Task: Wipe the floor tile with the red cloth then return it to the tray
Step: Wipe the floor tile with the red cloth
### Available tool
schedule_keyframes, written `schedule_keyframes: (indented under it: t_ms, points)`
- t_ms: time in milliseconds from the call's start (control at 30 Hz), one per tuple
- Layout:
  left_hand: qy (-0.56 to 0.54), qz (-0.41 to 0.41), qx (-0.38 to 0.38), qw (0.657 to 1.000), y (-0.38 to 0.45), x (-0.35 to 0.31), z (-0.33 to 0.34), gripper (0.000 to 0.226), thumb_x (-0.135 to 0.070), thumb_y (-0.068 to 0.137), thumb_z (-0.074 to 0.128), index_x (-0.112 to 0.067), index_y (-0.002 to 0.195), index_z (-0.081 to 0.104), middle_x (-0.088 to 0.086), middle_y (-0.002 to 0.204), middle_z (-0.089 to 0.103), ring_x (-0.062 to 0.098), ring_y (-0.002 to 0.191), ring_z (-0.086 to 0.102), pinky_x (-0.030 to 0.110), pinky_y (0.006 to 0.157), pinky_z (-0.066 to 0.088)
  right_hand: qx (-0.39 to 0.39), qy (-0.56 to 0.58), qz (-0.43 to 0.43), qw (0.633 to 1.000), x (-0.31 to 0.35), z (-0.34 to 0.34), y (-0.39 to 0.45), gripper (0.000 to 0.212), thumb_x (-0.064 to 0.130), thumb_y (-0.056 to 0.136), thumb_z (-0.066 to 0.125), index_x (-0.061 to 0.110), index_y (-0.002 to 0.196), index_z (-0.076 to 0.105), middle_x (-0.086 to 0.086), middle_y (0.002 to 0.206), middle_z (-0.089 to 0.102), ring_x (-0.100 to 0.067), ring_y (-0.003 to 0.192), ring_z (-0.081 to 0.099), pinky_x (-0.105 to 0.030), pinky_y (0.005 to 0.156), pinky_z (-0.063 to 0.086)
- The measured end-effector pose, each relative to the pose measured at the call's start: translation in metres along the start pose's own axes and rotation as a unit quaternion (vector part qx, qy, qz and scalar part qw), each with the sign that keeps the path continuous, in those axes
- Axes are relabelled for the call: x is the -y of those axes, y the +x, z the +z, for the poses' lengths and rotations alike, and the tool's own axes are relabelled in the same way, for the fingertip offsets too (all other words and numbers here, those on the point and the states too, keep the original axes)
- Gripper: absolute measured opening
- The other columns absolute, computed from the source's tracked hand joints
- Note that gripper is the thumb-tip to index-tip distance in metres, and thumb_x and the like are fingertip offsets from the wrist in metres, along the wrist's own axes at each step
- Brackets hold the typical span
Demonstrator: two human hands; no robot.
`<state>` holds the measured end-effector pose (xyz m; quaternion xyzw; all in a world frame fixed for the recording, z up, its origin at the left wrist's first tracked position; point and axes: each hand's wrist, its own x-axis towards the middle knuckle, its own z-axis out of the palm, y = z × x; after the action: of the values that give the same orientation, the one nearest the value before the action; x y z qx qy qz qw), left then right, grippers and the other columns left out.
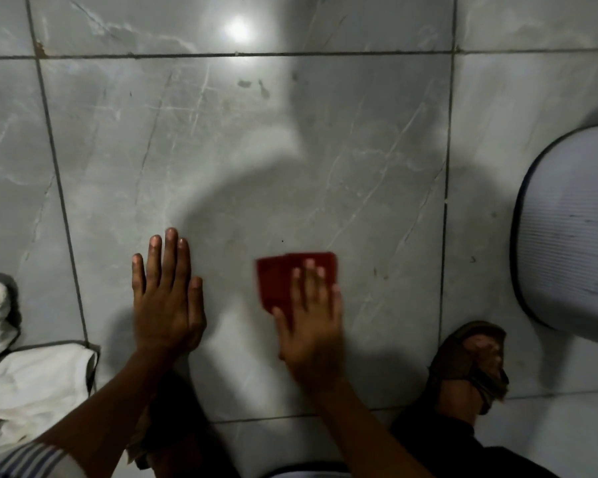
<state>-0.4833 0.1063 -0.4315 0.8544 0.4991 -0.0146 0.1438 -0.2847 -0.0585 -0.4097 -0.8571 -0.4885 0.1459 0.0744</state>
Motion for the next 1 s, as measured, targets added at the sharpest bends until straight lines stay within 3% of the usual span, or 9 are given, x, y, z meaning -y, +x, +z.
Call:
schedule_keyframes:
  t_ms: [100, 200, 300, 400, 600, 700, 800, 933, 1000]
  points:
    - [0.005, 0.001, 0.001, 1.0, -0.001, 0.001, 0.0, 0.072, -0.038, 0.113, 0.027, -0.013, 0.179, 0.012, 0.008, 0.191, 0.005, 0.031, 0.177, 0.005, 0.054, 0.142, 0.0, -0.049, -0.014, 0.141, 0.989, -0.088, -0.027, -0.009, 0.07, 0.048, 0.114, 0.041, 0.005, 0.169, 0.034, -0.021, 0.177, 0.028, -0.041, 0.165, 0.03, -0.068, 0.125, 0.036]
    - [0.012, -0.001, 0.006, 1.0, 0.001, 0.0, -0.001, 0.072, -0.038, 0.113, 0.027, -0.013, 0.179, 0.012, 0.008, 0.191, 0.006, 0.032, 0.177, 0.006, 0.054, 0.142, 0.0, -0.043, 0.012, 0.217, 0.975, -0.113, -0.038, 0.043, 0.076, 0.057, 0.115, 0.026, 0.013, 0.175, 0.011, -0.015, 0.184, 0.012, -0.035, 0.171, 0.011, -0.067, 0.132, 0.022]
    - [0.015, -0.004, 0.019, 1.0, 0.001, -0.003, -0.005, 0.073, -0.038, 0.113, 0.026, -0.014, 0.179, 0.01, 0.007, 0.191, 0.003, 0.031, 0.177, 0.004, 0.053, 0.142, -0.002, -0.021, 0.024, 0.077, 0.996, -0.07, -0.027, 0.087, 0.084, 0.066, 0.111, 0.032, 0.019, 0.176, 0.004, -0.007, 0.186, 0.002, -0.027, 0.172, 0.001, -0.051, 0.139, 0.002]
    - [0.011, -0.005, 0.041, 0.999, 0.005, -0.008, -0.011, 0.073, -0.037, 0.113, 0.027, -0.016, 0.18, 0.006, 0.006, 0.191, 0.0, 0.029, 0.177, -0.001, 0.05, 0.143, -0.007, -0.009, 0.041, -0.115, 0.993, -0.021, -0.005, 0.091, 0.073, 0.05, 0.114, 0.047, 0.013, 0.174, 0.024, -0.009, 0.184, 0.019, -0.027, 0.171, 0.013, -0.049, 0.139, 0.012]
    - [-0.039, -0.007, 0.137, 0.99, 0.006, -0.005, -0.056, 0.069, -0.037, 0.115, 0.027, -0.017, 0.179, 0.011, 0.001, 0.19, 0.002, 0.013, 0.176, -0.01, 0.033, 0.142, -0.01, 0.003, 0.141, -0.132, 0.981, -0.004, -0.027, 0.061, 0.048, 0.023, 0.119, 0.044, 0.007, 0.164, 0.047, -0.008, 0.174, 0.044, -0.024, 0.165, 0.034, -0.049, 0.135, 0.028]
    - [-0.064, -0.001, 0.189, 0.98, -0.003, -0.01, -0.083, 0.07, -0.04, 0.114, 0.025, -0.012, 0.178, 0.016, 0.005, 0.189, 0.009, 0.023, 0.177, 0.001, 0.047, 0.144, 0.006, 0.097, 0.255, -0.019, 0.962, 0.003, -0.063, 0.033, 0.045, 0.022, 0.118, 0.044, 0.007, 0.159, 0.054, -0.006, 0.17, 0.05, -0.021, 0.164, 0.037, -0.052, 0.135, 0.029]
    - [-0.064, -0.01, 0.201, 0.977, -0.019, -0.034, -0.11, 0.07, -0.037, 0.113, 0.024, -0.006, 0.176, 0.018, 0.011, 0.188, 0.013, 0.032, 0.176, 0.009, 0.058, 0.141, 0.019, 0.176, 0.354, 0.099, 0.913, 0.001, -0.113, 0.003, 0.043, 0.019, 0.117, 0.045, 0.013, 0.159, 0.056, 0.0, 0.168, 0.051, -0.014, 0.162, 0.038, -0.053, 0.131, 0.033]
    - [-0.097, -0.041, 0.219, 0.97, -0.032, -0.096, -0.153, 0.072, -0.044, 0.114, 0.021, -0.009, 0.177, 0.017, 0.004, 0.189, 0.008, 0.024, 0.177, 0.005, 0.05, 0.143, 0.015, 0.177, 0.388, 0.165, 0.889, -0.01, -0.205, -0.014, 0.047, 0.023, 0.119, 0.039, 0.05, 0.157, 0.048, 0.027, 0.168, 0.044, -0.001, 0.164, 0.029, -0.035, 0.136, 0.02]
    - [-0.115, -0.053, 0.229, 0.965, -0.028, -0.134, -0.175, 0.076, -0.053, 0.114, 0.016, -0.01, 0.177, 0.016, 0.002, 0.189, 0.006, 0.022, 0.177, 0.002, 0.051, 0.143, 0.015, 0.159, 0.399, 0.224, 0.875, -0.017, -0.254, -0.013, 0.043, 0.032, 0.119, 0.037, 0.06, 0.15, 0.045, 0.036, 0.165, 0.04, 0.004, 0.163, 0.026, -0.016, 0.134, 0.01]
